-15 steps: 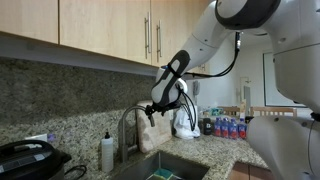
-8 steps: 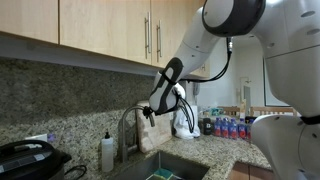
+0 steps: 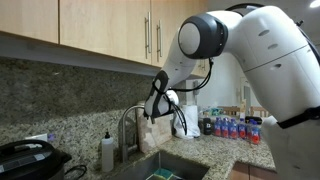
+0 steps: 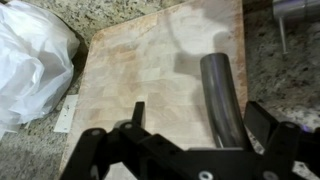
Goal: Turn the tap nozzle to the right
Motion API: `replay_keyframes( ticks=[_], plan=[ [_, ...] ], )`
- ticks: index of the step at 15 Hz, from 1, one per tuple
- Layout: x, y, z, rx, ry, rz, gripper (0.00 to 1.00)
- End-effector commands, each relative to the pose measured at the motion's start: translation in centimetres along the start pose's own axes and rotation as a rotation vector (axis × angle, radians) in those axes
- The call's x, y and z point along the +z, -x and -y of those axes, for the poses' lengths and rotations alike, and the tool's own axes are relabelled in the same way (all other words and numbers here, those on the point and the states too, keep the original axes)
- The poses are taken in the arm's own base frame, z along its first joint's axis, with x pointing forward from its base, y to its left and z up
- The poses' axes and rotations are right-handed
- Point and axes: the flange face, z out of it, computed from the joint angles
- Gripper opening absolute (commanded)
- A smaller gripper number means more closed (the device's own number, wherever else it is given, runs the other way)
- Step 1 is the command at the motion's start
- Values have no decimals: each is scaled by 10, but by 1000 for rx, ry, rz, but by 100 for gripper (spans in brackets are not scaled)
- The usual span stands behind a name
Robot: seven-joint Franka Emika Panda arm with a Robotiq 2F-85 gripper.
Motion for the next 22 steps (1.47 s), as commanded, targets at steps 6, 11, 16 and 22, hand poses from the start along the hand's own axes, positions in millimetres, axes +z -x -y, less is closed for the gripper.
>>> replay_keyframes(
  ticks=[6,11,16,22],
  plan=[
    [61,-45,-19,49,82,-26,100],
    [61,-55,-22,41,60,4,100],
    [33,-30,-34,14,-29,34,100],
    [6,-11,-54,25,-99,72,100]
  ],
)
